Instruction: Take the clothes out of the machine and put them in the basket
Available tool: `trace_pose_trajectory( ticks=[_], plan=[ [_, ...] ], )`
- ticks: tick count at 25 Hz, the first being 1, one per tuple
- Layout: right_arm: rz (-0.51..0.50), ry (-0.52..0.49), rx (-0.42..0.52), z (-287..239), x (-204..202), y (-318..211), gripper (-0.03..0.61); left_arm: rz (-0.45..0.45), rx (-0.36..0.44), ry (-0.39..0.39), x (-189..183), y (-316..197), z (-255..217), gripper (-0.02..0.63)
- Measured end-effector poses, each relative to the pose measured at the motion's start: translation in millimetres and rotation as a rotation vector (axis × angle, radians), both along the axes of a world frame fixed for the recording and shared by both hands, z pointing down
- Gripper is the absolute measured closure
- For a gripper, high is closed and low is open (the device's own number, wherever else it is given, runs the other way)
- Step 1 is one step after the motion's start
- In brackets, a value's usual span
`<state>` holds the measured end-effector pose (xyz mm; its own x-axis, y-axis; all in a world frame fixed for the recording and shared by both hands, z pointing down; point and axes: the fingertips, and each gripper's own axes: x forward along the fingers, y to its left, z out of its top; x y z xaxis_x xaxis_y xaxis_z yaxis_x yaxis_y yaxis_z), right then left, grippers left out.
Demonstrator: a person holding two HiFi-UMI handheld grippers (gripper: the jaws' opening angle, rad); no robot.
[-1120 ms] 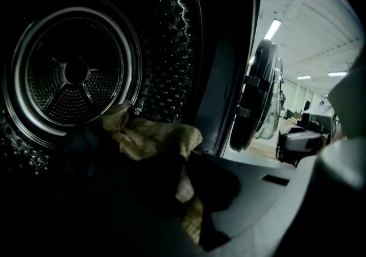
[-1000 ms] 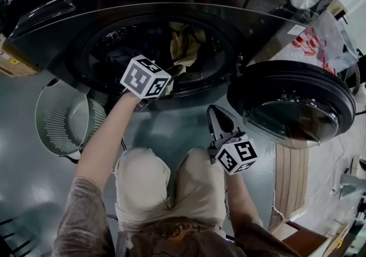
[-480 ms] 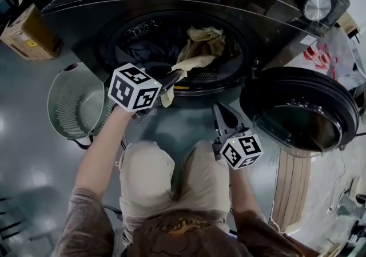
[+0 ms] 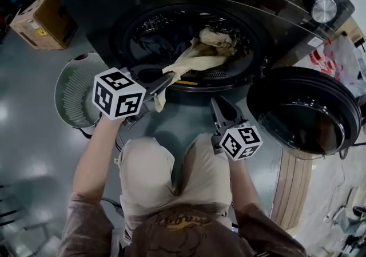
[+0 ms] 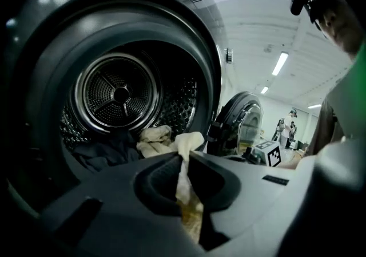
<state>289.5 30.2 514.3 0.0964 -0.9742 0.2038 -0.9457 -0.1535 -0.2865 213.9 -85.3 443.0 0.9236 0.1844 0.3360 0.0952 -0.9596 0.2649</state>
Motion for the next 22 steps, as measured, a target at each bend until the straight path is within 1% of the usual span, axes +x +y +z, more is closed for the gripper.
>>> trace_pose_trajectory(
  ticks=[2,4,7,8,9,11,15,20,22],
  plan=[
    [-0.021,-0.034,0.0,4,0,-6,0.466,-0.008,-0.005,0.004,-11,-1,-1,0.588],
    [-0.045,-0.096,0.015,7,1,-14,0.392,-0.013,-0.009,0.008,-21,-1,-3,0.588],
    [-0.082,-0.268,0.076,7,1,-24,0.24,-0.01,0.0,0.002,-36,1,-5,0.589],
    [-0.089,-0.315,0.093,7,1,-27,0.198,-0.005,0.004,-0.001,-41,2,-6,0.588],
    [-0.092,-0.346,0.105,6,2,-31,0.177,-0.001,0.008,-0.005,-46,3,-6,0.589],
    [-0.09,-0.366,0.111,7,4,-40,0.147,0.001,0.026,-0.016,-58,1,-6,0.589],
    [-0.072,-0.386,0.092,12,11,-56,0.11,0.014,0.049,-0.056,-81,-3,3,0.589],
    [-0.018,-0.37,0.058,17,26,-70,0.103,0.012,0.043,-0.105,-106,-7,17,0.589],
    [0.011,-0.378,0.056,18,33,-73,0.1,0.005,0.043,-0.125,-116,-8,24,0.588]
  ],
)
